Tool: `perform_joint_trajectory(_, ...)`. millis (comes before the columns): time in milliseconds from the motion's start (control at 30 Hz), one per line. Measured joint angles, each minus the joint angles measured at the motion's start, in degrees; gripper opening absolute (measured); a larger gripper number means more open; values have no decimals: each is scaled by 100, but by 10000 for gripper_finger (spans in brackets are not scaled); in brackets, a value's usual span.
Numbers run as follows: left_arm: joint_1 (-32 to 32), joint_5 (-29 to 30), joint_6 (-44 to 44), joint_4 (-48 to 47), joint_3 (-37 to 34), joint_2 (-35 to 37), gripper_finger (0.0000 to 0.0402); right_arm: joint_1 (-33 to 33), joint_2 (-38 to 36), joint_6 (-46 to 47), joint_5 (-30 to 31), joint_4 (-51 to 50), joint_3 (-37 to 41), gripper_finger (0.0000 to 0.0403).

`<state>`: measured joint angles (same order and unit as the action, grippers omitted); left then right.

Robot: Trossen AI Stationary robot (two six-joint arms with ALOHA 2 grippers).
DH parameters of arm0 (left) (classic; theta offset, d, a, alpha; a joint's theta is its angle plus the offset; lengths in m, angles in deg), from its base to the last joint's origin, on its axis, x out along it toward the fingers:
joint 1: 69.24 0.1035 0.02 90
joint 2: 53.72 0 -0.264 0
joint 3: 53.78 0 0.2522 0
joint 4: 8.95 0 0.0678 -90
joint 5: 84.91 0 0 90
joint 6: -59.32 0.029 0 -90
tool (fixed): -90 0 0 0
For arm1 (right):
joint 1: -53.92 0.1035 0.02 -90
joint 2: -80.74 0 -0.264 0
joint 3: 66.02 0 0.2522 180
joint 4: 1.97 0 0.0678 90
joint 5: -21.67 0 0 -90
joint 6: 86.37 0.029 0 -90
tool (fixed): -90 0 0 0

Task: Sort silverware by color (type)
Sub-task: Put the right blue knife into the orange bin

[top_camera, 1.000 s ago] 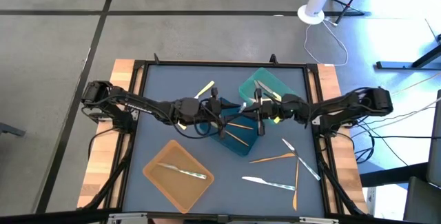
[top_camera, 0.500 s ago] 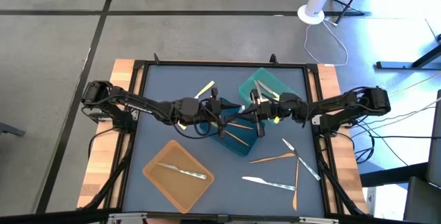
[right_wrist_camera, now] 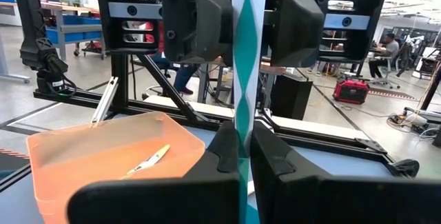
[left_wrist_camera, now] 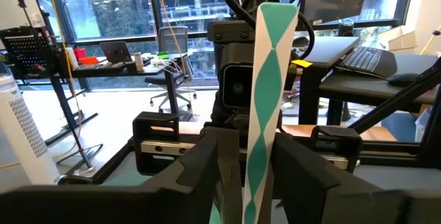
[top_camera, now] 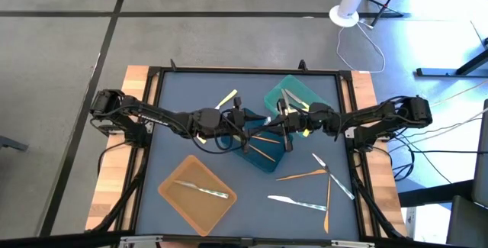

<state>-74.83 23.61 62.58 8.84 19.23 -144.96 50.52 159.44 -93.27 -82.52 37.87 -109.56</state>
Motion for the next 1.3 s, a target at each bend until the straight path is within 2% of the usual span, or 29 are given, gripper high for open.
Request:
perform_joint_trajectory(500, -2, -212, 11, -10, 0, 0, 39, 0, 0, 4, -22, -94, 0, 2)
perform_joint_trajectory(1000, 0, -208, 5, -13, 0, -3, 38, 4, 0, 6, 63, -141, 0, 18)
perform_joint_trajectory(1300, 0, -208, -12, -7, 0, -4, 38, 4, -2, 397, 61, -147, 0, 20)
